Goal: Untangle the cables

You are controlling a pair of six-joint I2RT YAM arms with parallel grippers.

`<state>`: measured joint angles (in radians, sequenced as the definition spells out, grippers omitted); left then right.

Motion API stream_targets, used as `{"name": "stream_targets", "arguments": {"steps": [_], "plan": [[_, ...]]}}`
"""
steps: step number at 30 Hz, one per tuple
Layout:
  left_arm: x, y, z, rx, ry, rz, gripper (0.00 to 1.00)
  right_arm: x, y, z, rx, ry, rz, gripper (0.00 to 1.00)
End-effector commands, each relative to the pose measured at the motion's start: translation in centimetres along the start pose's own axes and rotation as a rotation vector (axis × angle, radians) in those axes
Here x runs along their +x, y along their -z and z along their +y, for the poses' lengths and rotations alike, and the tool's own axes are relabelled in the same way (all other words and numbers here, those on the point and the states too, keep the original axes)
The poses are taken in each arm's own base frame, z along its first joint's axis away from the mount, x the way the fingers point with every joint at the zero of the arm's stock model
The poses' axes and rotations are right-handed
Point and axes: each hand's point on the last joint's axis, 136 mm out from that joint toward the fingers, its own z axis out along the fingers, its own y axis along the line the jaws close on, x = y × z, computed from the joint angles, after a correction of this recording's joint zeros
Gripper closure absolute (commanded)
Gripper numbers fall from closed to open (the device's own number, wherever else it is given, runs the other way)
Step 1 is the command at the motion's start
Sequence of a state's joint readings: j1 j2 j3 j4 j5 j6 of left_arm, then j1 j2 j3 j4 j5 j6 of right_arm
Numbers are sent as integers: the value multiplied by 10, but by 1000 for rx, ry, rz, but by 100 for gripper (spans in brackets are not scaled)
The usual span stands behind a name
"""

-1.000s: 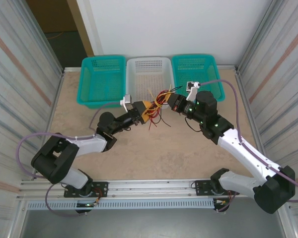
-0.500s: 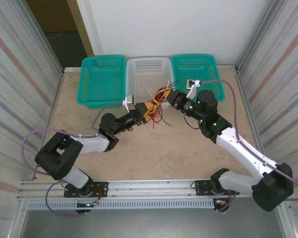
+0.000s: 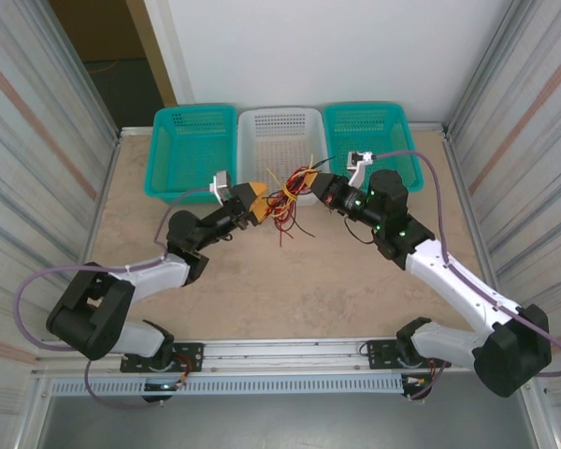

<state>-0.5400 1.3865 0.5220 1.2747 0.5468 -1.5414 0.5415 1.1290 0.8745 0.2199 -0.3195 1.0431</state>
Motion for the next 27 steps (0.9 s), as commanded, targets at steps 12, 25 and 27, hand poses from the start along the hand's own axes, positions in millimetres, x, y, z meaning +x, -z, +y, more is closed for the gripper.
{"name": "stream_targets", "arguments": {"steps": [12, 25, 27], "plan": [[8, 9, 10, 11, 37, -32, 21, -13, -6, 17, -116, -78, -31, 100], [29, 6, -7, -72, -304, -7, 14, -23, -11, 30, -173, -209, -40, 100], [16, 3, -6, -39, -274, -53, 17, -23, -11, 32, -191, -233, -44, 100]]}}
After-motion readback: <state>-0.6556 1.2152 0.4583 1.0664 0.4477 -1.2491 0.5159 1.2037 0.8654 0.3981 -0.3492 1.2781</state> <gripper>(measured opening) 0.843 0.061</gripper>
